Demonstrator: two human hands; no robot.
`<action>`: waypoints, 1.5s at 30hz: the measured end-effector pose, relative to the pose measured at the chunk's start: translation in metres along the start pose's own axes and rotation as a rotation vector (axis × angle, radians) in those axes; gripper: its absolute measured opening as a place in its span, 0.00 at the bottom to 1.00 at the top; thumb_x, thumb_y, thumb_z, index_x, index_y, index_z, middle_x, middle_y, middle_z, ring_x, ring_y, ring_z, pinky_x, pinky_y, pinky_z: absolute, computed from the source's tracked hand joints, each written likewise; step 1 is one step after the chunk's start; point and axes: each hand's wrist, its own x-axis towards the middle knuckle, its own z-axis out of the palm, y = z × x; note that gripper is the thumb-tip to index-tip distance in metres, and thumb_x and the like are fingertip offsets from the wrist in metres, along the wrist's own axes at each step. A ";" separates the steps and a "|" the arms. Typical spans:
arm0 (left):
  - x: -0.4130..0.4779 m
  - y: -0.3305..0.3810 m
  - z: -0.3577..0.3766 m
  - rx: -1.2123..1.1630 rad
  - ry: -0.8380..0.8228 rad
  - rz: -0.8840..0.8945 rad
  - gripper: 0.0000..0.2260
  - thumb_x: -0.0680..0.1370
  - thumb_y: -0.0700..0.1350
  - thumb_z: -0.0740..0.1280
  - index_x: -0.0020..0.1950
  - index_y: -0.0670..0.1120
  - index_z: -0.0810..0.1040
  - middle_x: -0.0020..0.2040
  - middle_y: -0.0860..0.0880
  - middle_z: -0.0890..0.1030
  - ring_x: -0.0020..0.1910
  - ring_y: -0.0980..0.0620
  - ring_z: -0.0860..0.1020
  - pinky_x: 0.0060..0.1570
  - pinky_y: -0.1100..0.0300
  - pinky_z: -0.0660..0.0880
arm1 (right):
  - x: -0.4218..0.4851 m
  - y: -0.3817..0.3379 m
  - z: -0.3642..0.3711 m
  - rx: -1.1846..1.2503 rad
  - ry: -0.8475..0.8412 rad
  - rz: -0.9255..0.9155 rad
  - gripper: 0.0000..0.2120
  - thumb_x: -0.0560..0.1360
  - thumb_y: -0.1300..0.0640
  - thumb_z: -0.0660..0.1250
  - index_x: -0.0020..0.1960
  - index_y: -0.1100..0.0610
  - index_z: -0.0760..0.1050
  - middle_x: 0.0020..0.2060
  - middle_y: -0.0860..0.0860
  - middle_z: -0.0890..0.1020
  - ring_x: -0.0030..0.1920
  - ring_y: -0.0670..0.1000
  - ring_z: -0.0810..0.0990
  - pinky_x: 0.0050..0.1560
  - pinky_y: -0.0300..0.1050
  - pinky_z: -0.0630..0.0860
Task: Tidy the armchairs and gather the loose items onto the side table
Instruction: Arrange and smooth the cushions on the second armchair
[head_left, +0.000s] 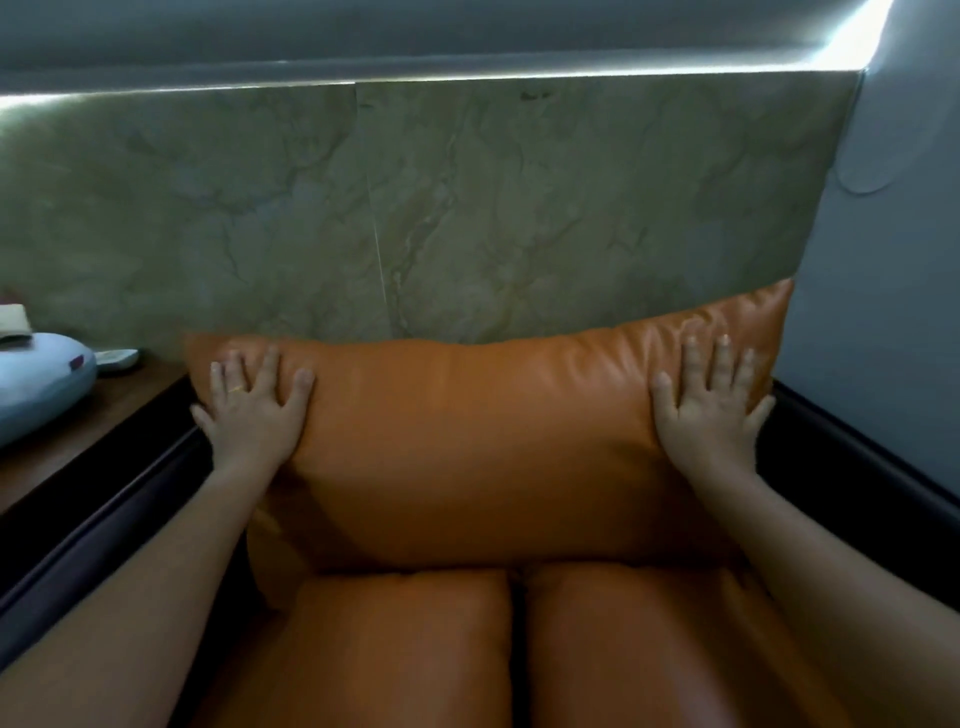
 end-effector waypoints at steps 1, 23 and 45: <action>-0.023 0.002 0.001 -0.077 -0.028 -0.022 0.35 0.77 0.71 0.51 0.81 0.58 0.52 0.82 0.46 0.44 0.80 0.44 0.41 0.74 0.35 0.48 | -0.027 -0.004 0.006 0.032 -0.026 -0.002 0.35 0.79 0.33 0.43 0.82 0.48 0.45 0.82 0.53 0.43 0.80 0.59 0.38 0.75 0.73 0.45; -0.134 0.021 0.050 -0.395 -0.145 -0.022 0.54 0.64 0.69 0.75 0.75 0.72 0.37 0.77 0.47 0.27 0.76 0.30 0.35 0.72 0.32 0.52 | -0.112 -0.040 0.049 0.303 -0.213 0.092 0.53 0.67 0.23 0.64 0.77 0.33 0.32 0.79 0.53 0.32 0.76 0.74 0.37 0.73 0.74 0.51; -0.383 -0.091 -0.133 -0.515 -0.563 -0.148 0.28 0.79 0.67 0.56 0.78 0.63 0.57 0.78 0.52 0.64 0.75 0.50 0.65 0.74 0.52 0.62 | -0.382 -0.080 -0.073 0.378 -0.881 -0.149 0.34 0.81 0.34 0.47 0.82 0.44 0.40 0.81 0.49 0.52 0.81 0.56 0.48 0.78 0.55 0.35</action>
